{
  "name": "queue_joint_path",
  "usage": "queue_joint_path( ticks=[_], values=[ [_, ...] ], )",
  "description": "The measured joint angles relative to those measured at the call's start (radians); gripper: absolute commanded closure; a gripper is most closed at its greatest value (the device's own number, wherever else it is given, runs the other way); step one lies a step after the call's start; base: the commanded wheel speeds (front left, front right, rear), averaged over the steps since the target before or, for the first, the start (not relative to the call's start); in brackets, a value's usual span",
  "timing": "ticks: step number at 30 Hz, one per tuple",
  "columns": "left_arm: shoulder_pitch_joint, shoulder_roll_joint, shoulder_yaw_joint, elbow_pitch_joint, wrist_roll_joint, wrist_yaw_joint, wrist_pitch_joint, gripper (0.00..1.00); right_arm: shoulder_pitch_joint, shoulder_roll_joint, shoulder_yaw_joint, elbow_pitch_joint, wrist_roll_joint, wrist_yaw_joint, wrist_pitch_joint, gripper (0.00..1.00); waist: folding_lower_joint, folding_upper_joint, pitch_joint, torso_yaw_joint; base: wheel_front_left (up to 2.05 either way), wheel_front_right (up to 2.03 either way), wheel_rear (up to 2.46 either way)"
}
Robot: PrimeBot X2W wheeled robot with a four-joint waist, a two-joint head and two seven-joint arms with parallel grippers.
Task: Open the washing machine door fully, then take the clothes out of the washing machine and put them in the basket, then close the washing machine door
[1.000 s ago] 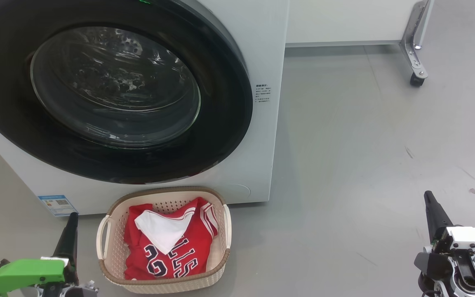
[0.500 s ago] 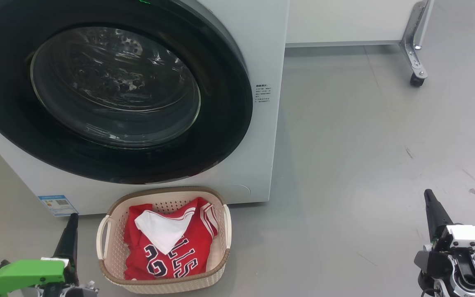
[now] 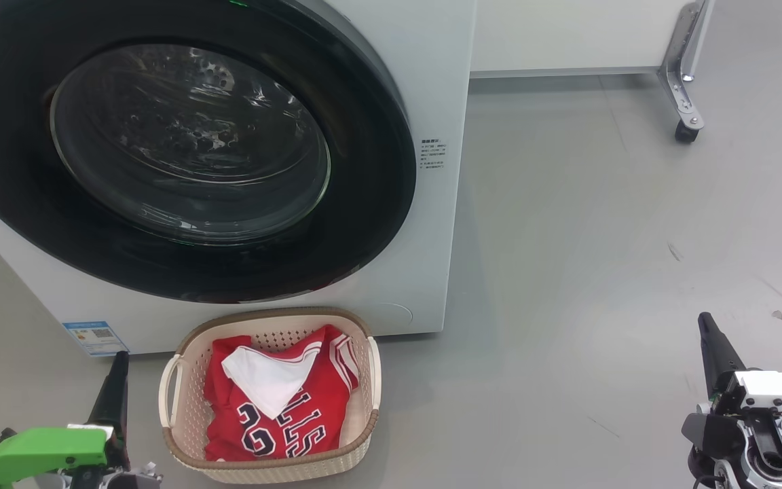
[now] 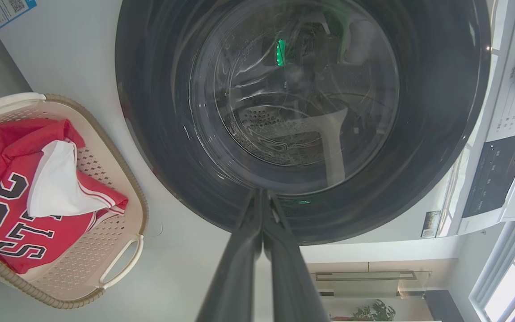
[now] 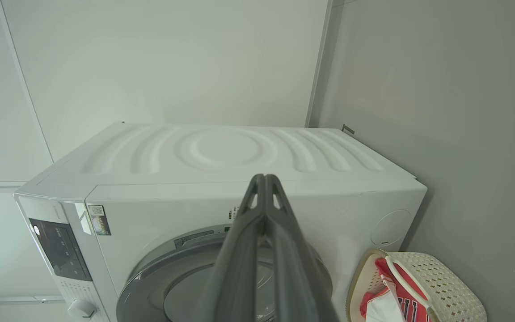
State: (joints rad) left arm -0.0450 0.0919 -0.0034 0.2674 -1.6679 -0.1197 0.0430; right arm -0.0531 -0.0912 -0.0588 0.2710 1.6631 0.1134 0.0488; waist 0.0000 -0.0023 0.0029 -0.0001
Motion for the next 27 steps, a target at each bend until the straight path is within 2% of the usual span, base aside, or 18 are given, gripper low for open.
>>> queue_joint_path(
  ticks=[27],
  values=[
    [-0.002, -0.002, 0.002, 0.007, 0.0, 0.0, 0.001, 1.0, -0.001, 0.003, -0.002, 0.005, 0.0, 0.003, 0.0, 1.0, 0.0, 0.0, 0.0, 0.0, 0.0, 0.0, 0.0]
  ],
)
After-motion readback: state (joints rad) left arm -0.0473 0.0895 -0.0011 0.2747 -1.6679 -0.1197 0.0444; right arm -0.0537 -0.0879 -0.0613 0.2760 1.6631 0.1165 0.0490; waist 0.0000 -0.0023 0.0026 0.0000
